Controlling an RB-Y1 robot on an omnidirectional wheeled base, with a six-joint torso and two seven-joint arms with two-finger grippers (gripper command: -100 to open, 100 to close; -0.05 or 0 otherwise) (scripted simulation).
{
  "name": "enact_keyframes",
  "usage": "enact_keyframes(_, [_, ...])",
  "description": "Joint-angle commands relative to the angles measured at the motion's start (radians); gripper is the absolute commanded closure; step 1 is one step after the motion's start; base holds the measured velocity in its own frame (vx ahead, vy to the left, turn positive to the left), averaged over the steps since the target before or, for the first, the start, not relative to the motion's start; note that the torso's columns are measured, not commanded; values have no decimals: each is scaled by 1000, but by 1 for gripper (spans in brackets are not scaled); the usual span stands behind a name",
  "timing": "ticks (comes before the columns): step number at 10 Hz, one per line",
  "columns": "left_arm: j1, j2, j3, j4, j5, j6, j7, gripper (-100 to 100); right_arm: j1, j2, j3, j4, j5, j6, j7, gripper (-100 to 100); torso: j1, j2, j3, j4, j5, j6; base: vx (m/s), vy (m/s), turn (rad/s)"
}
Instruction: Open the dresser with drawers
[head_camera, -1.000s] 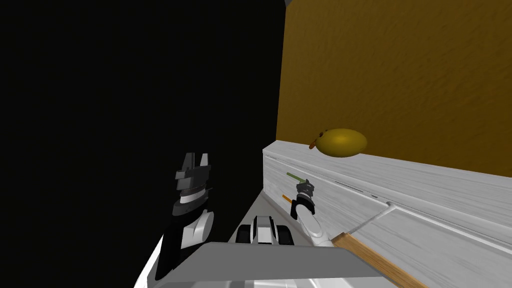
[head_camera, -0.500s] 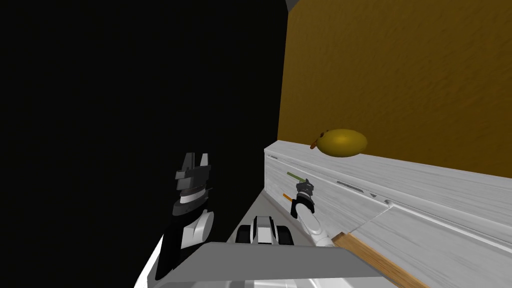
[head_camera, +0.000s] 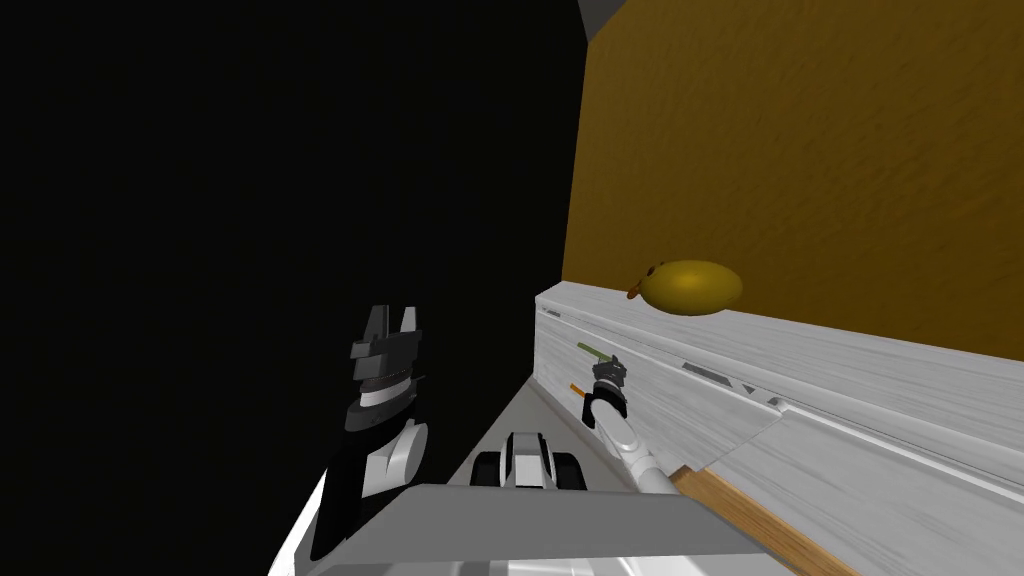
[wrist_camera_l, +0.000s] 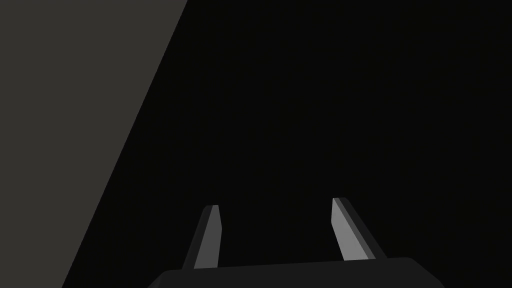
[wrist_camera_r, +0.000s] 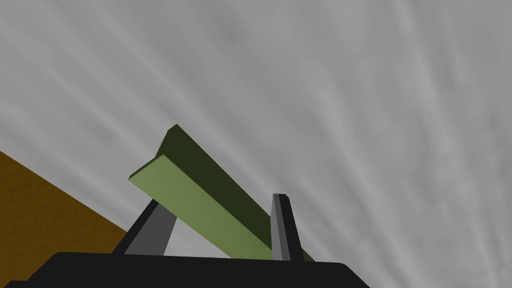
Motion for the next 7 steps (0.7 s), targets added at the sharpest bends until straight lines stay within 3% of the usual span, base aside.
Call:
enact_keyframes(1, [0, 0, 0, 0, 0, 0, 0, 0, -31, -9, 21, 78, -42, 2, -15, 100, 2, 2, 2, 0, 1, 2, -46, 13, 21])
enact_keyframes(2, [0, 0, 0, 0, 0, 0, 0, 0, -88, -49, 48, 111, -80, 26, -45, 100, 0, 0, 1, -2, 0, 5, -142, 29, 215])
enact_keyframes(5, [0, 0, 0, 0, 0, 0, 0, 0, -95, -49, 48, 168, -103, 26, -45, 100, -1, -2, -1, -2, 0, 5, -62, 23, 57])
enact_keyframes(6, [0, 0, 0, 0, 0, 0, 0, 0, -156, -89, 76, 200, -146, 51, -76, 100, -4, -5, -3, -4, -2, 6, -90, 47, 270])
enact_keyframes(7, [0, 0, 0, 0, 0, 0, 0, 0, -158, -89, 76, 218, -165, 51, -76, 100, -1, -1, -1, -1, -1, 1, -123, 28, 159])
